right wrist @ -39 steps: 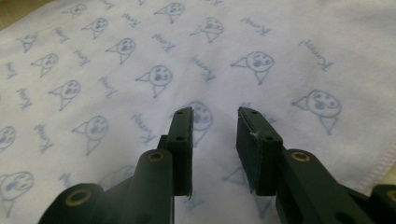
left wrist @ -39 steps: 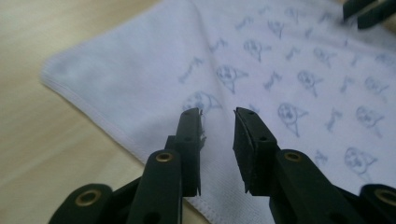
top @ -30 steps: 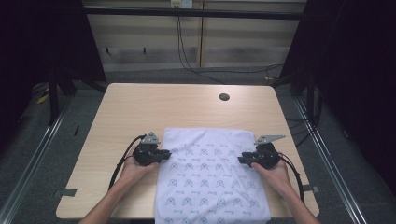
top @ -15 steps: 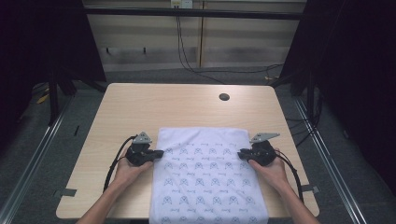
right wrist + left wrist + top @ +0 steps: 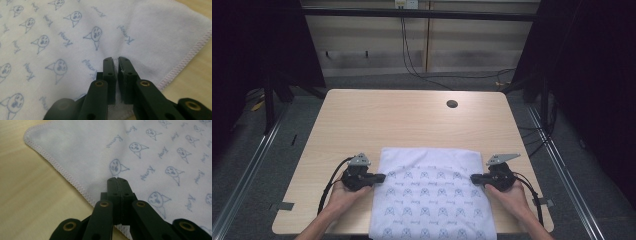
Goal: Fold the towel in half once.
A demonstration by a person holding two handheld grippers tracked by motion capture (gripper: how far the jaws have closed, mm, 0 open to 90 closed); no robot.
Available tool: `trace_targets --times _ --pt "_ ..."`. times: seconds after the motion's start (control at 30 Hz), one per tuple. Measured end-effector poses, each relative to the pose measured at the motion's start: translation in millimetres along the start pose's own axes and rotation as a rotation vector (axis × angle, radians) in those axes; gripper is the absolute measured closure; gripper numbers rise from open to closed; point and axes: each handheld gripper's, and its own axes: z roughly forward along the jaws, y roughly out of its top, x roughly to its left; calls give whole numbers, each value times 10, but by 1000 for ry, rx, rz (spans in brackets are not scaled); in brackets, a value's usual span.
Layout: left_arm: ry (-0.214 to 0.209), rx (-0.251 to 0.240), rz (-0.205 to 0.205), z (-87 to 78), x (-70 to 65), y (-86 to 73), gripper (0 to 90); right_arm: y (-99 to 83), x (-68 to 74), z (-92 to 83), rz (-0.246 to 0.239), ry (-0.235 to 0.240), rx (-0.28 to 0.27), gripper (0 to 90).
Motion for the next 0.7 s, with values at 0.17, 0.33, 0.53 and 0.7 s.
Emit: trace_targets --times 0.17,0.33,0.53,0.7 --pt "-53 28 0 -147 -126 -149 881 -99 252 -86 -49 50 43 698" --pt "-70 22 -5 -177 -100 -132 814 10 125 -132 -39 8 -37 667" --pt "-48 -36 -56 -117 55 149 741 267 -304 -60 2 -60 -83 635" --pt "3 -82 -81 -79 261 318 726 340 -457 95 35 -63 -48 625"
